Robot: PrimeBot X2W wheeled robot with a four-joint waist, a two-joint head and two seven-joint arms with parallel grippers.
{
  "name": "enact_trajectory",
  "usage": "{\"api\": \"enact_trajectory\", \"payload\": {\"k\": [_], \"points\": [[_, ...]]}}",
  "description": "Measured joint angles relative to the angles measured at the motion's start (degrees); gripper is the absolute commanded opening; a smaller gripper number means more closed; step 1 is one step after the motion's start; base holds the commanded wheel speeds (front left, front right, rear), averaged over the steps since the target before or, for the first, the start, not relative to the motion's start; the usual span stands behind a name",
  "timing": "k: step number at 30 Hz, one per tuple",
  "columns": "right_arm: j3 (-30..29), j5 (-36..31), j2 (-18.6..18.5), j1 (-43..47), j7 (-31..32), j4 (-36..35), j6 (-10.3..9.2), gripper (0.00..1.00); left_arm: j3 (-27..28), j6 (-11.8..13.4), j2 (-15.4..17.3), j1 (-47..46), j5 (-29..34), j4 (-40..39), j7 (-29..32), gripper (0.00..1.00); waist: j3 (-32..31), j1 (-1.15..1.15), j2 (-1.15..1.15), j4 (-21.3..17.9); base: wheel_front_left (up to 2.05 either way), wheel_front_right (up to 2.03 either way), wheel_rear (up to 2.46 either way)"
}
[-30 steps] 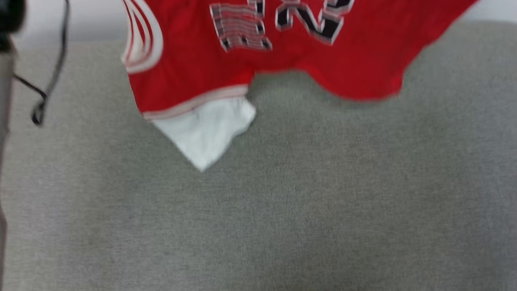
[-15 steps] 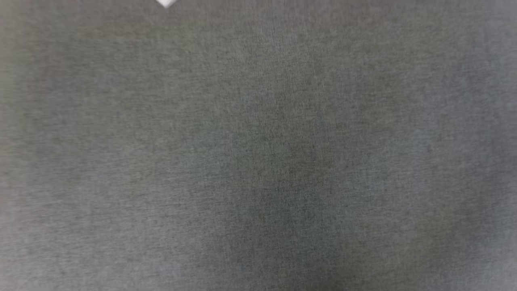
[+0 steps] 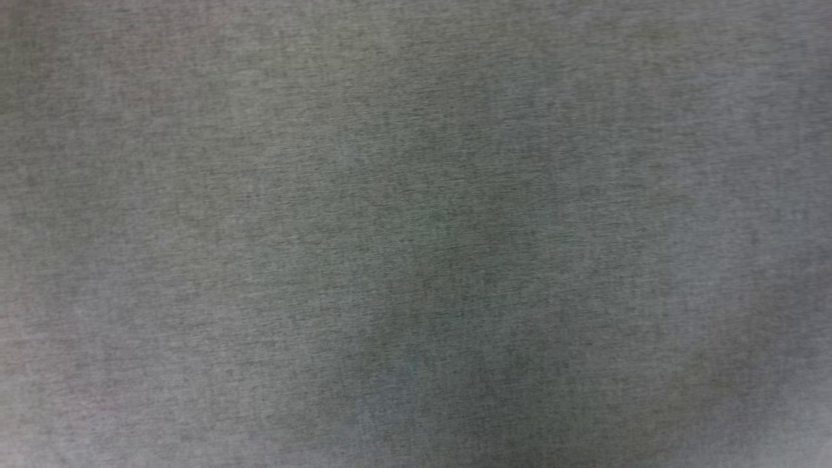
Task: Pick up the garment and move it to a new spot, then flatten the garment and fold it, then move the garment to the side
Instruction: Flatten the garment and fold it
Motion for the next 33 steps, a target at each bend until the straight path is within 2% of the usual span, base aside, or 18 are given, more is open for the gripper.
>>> {"api": "enact_trajectory", "payload": {"k": [5, 9, 14, 20, 23, 27, 33], "points": [[4.99, 3.81, -0.40, 0.36, -1.03, 3.14, 0.00, 0.00, 0.91, -0.93, -0.96, 4.18, -2.37, 1.25, -2.49, 0.00, -0.16, -0.01, 0.00, 1.18, 0.00, 0.00, 0.00], [9.12, 7.32, -2.07, 4.36, -1.54, 3.64, 0.00, 0.00, 1.29, -2.16, -2.07, 9.95, -4.46, 2.11, -5.13, 0.00, -1.95, -0.01, 0.00, 1.93, 0.00, 0.00, 0.00], [13.43, 12.10, -4.80, 15.26, -3.03, 1.76, 0.00, 0.00, 1.89, -3.88, -2.29, 22.19, -7.09, 1.58, -7.93, 0.00, -6.28, -0.01, 0.00, 2.83, 0.00, 0.00, 0.00], [15.60, 16.72, -7.66, 32.90, -5.17, -1.72, 0.00, 0.00, 3.76, -4.33, -3.22, 43.91, -12.07, -4.53, -9.35, 0.00, -14.00, -0.02, 0.00, 3.52, 0.00, 0.00, 0.00], [15.45, 17.92, -8.69, 41.81, -6.38, -3.44, 0.01, 0.00, 4.05, -3.68, -3.64, 54.73, -13.73, -8.09, -9.38, 0.00, -18.16, -0.02, 0.00, 3.98, 0.00, 0.00, 0.00], [13.89, 18.69, -9.23, 52.70, -7.13, -5.69, 0.02, 0.00, 4.20, -1.57, -3.68, 67.87, -15.38, -12.82, -8.59, 0.00, -23.66, -0.02, 0.00, 4.55, 0.00, 0.00, 0.00], [8.72, 19.34, -9.89, 68.97, -6.43, -9.35, 0.03, 0.00, 3.42, 2.70, -3.18, 84.10, -16.84, -21.38, -4.83, 0.00, -31.33, -0.03, 0.00, 5.30, 0.00, 0.00, 0.00]]}}
